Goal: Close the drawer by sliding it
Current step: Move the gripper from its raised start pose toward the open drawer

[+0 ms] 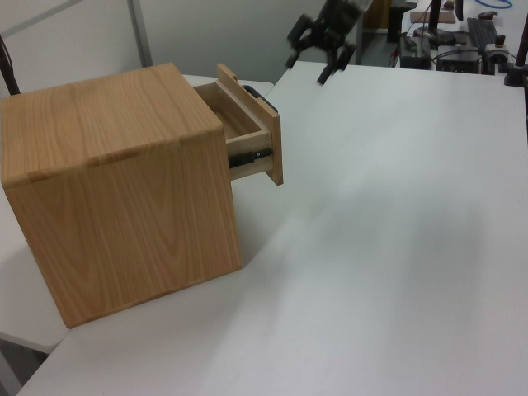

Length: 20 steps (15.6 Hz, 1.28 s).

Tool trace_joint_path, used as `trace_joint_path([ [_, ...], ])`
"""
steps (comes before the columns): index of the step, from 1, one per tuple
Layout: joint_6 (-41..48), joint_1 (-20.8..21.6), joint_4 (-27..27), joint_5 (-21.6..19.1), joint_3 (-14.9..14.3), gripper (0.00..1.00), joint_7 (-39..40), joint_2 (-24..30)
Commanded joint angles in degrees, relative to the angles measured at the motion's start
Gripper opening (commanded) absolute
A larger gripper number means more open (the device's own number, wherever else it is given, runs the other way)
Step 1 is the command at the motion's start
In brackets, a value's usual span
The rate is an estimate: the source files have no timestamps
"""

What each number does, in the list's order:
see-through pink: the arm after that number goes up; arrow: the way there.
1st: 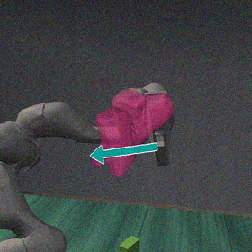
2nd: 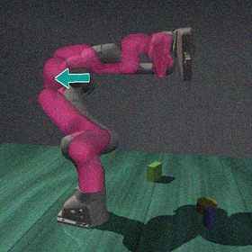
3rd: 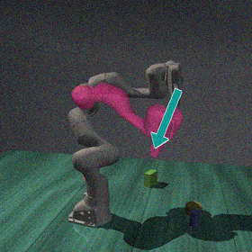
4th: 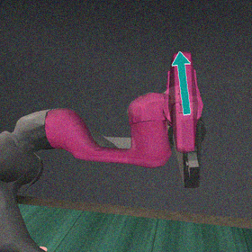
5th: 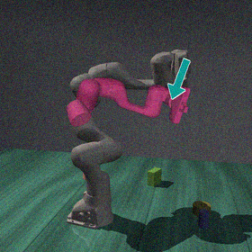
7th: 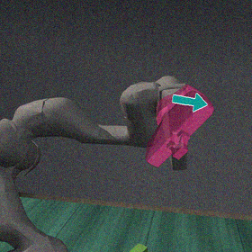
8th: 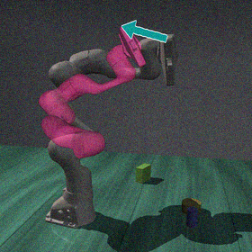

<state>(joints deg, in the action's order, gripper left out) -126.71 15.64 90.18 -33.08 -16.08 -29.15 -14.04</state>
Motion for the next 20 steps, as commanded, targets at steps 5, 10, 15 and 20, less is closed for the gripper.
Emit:
trace_joint_path([
  [5,0.7,3.9,-0.6,0.9,-4.6,0.64,7.6,-2.7],
  [10,11.5,4.1,-4.0,1.5,-8.9,0.45,19.5,-2.7],
  [15,23.9,4.2,-7.6,8.2,-11.1,0.45,37.0,-2.6],
  [20,27.5,4.9,-9.0,16.4,-10.8,0.45,47.7,-2.7],
])
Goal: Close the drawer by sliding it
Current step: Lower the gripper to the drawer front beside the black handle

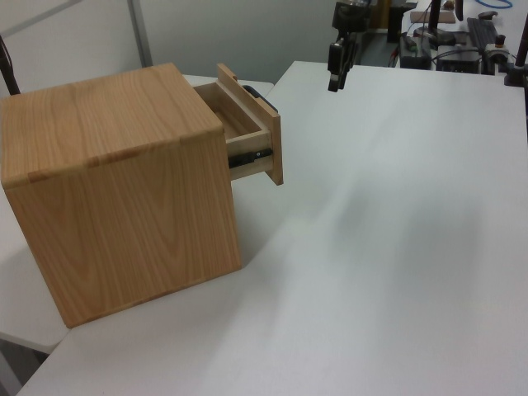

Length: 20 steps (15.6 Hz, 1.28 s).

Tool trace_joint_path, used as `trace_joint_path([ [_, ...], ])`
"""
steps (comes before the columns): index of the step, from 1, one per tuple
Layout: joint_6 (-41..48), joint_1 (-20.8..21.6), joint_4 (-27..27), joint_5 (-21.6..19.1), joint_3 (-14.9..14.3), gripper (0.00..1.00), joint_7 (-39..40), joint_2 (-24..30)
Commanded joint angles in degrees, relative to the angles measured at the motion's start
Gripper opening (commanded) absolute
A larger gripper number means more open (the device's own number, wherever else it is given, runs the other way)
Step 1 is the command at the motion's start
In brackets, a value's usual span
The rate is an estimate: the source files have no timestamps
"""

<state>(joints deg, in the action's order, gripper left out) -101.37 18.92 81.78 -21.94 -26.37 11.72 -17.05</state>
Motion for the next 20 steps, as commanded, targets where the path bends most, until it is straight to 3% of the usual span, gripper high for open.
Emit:
trace_joint_path([
  [1,2.1,2.8,-0.6,7.6,-0.4,0.45,8.3,0.2],
  [5,2.0,4.8,-1.1,9.9,-0.7,0.43,9.6,-1.0],
  [8,1.8,7.4,-1.7,12.9,-1.1,0.22,14.1,-1.8],
  [11,1.0,9.1,-2.3,13.4,-1.4,0.0,14.6,-2.9],
  [16,-4.3,13.2,-7.3,13.3,-4.7,0.0,15.0,-7.9],
  [20,-12.0,14.5,-7.9,13.1,-5.1,0.0,9.7,-9.0],
])
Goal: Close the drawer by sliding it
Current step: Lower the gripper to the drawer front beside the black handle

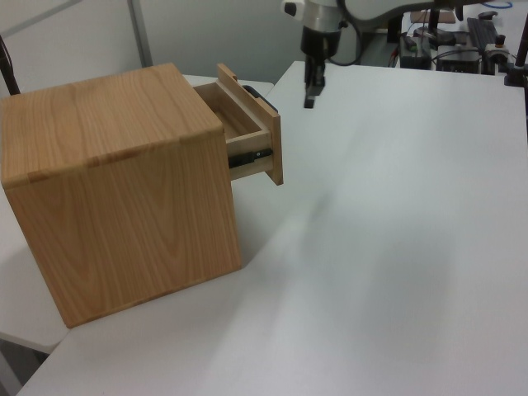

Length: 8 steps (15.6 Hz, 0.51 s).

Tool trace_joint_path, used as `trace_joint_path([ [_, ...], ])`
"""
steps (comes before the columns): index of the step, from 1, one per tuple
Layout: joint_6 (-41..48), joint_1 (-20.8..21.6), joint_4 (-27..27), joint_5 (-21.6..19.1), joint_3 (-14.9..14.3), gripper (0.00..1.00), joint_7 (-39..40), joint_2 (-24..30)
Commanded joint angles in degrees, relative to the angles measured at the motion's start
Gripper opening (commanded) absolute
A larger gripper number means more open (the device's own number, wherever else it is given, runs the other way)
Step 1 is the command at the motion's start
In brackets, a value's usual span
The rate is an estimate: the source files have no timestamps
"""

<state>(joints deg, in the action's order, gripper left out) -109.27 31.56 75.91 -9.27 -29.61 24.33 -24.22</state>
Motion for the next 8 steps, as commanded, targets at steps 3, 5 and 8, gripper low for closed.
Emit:
trace_joint_path([
  [3,-6.2,3.1,-3.4,0.4,-1.9,0.0,-5.0,-2.9],
  [5,-8.4,3.3,-4.0,0.4,-1.8,0.0,-7.9,-3.5],
  [8,-11.9,4.3,-4.5,0.3,-1.7,0.0,-10.1,-5.2],
])
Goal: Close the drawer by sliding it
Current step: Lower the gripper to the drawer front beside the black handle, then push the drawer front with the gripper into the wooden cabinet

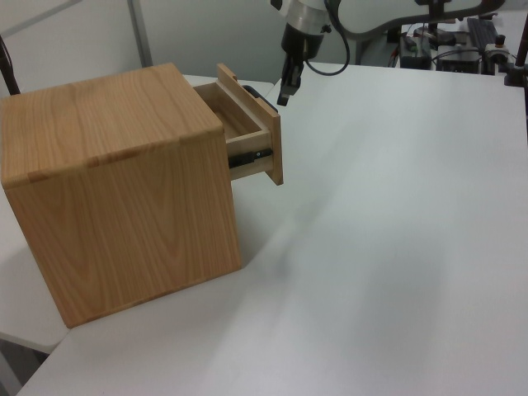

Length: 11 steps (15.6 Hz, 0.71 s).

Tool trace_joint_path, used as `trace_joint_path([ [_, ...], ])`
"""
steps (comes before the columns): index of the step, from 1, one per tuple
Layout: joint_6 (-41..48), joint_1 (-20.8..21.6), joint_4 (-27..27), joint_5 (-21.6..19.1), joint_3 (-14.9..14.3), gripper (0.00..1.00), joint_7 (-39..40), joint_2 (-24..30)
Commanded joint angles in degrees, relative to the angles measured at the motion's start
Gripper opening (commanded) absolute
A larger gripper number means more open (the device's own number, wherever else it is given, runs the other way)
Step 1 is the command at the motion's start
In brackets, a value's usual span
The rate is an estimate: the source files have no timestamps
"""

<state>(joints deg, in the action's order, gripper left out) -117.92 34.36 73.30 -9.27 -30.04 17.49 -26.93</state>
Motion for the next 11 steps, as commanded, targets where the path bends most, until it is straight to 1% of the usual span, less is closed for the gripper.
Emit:
trace_joint_path([
  [1,-4.8,1.6,-1.8,0.3,-1.2,0.0,-3.9,-3.0],
  [7,-9.4,1.7,-3.3,-0.1,-0.4,0.0,-4.4,-5.2],
  [10,-14.9,1.6,-3.4,-0.2,0.9,0.0,-5.2,-6.8],
  [11,-16.2,1.6,-4.2,-0.2,1.1,0.0,-6.1,-7.3],
])
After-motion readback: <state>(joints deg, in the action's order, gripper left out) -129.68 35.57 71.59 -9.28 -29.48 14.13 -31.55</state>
